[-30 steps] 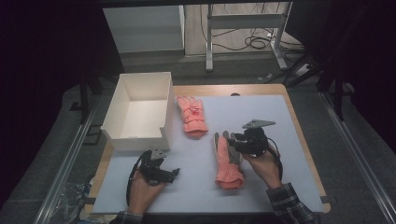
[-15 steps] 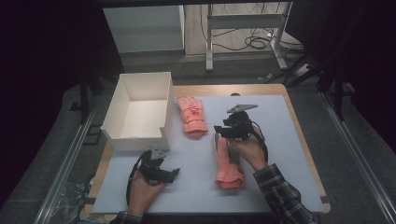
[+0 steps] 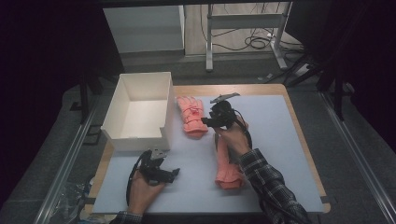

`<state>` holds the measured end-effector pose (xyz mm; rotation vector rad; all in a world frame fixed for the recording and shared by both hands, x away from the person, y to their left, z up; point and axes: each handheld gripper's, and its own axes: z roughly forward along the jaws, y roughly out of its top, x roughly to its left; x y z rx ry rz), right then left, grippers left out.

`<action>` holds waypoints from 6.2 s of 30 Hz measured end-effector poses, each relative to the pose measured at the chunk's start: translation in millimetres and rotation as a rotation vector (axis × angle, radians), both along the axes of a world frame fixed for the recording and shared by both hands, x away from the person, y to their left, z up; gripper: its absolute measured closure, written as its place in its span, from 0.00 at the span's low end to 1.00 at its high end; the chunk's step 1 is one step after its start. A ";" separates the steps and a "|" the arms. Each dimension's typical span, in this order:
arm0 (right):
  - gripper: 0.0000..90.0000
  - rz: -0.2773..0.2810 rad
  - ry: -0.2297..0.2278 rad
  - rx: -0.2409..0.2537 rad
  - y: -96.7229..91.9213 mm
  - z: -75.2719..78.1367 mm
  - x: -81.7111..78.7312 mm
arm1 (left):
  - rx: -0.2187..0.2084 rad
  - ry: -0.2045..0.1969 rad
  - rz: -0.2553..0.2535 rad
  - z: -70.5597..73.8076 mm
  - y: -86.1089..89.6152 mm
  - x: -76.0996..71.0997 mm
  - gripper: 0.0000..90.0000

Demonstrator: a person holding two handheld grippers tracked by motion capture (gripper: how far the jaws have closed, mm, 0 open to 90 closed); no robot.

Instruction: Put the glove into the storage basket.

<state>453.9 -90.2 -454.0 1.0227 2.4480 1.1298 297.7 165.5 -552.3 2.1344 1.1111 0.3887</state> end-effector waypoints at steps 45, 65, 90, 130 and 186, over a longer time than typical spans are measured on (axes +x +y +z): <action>0.85 -0.085 0.104 -0.151 79.2 -50.7 73.2 | -0.002 0.001 0.001 0.1 0.0 -0.1 0.02; 0.92 -0.073 0.058 -0.071 60.0 8.1 52.9 | 0.001 0.001 0.000 0.1 0.1 0.0 0.02; 0.92 -0.014 0.037 -0.036 6.9 52.6 -18.9 | 0.000 -0.002 0.002 0.0 -0.1 0.1 0.02; 0.90 -0.183 0.087 -0.027 -70.6 -0.2 -130.6 | -0.003 0.001 0.004 0.0 -0.5 -0.1 0.02; 0.97 -0.068 0.085 0.011 -149.7 -62.5 -166.9 | 0.001 0.001 0.002 0.1 -0.3 -0.1 0.02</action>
